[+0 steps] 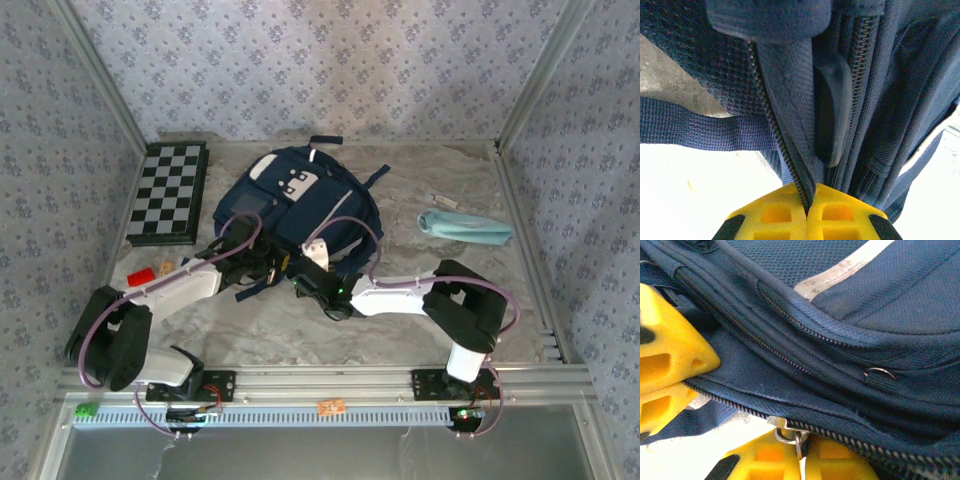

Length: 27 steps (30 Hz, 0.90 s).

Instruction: Pack the student bag

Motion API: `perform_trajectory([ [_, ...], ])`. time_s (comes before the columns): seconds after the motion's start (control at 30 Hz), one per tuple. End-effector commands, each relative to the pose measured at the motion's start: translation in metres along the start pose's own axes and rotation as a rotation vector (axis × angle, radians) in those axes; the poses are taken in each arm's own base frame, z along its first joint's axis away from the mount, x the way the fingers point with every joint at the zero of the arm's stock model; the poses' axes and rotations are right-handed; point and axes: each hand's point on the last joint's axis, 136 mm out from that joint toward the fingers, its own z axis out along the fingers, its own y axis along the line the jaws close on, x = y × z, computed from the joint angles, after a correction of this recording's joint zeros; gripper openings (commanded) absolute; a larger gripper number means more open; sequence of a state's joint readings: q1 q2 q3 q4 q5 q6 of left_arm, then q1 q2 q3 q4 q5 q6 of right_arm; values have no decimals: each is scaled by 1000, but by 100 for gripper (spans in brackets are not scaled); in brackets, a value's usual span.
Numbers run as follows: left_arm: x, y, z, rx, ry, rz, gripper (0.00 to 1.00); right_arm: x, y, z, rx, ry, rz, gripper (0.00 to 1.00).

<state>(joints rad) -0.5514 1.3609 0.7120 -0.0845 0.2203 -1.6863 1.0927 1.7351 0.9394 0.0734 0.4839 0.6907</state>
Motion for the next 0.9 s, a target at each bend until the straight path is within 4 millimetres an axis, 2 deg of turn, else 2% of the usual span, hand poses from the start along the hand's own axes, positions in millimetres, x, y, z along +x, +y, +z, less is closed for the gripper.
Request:
perform_trajectory([
  [0.0, -6, -8, -13, 28, -17, 16, 0, -15, -15, -19, 72, -23, 29, 0],
  [0.23, -29, -9, -18, 20, -53, 26, 0, 5, -49, -45, 153, 57, 36, 0],
  [0.5, -36, -20, -14, 27, -32, 64, 0, 9, -91, -75, 223, 89, 43, 0],
  [0.73, -38, -37, -9, 29, 7, 128, 0, 19, -91, -74, 116, 159, 45, 0],
  [0.8, -38, -38, -9, 21, 7, 137, 0, 18, -79, -71, 21, 177, 28, 0],
  [0.87, -39, -37, -9, 15, 2, 144, 0, 9, -64, -69, -77, 164, 23, 0],
])
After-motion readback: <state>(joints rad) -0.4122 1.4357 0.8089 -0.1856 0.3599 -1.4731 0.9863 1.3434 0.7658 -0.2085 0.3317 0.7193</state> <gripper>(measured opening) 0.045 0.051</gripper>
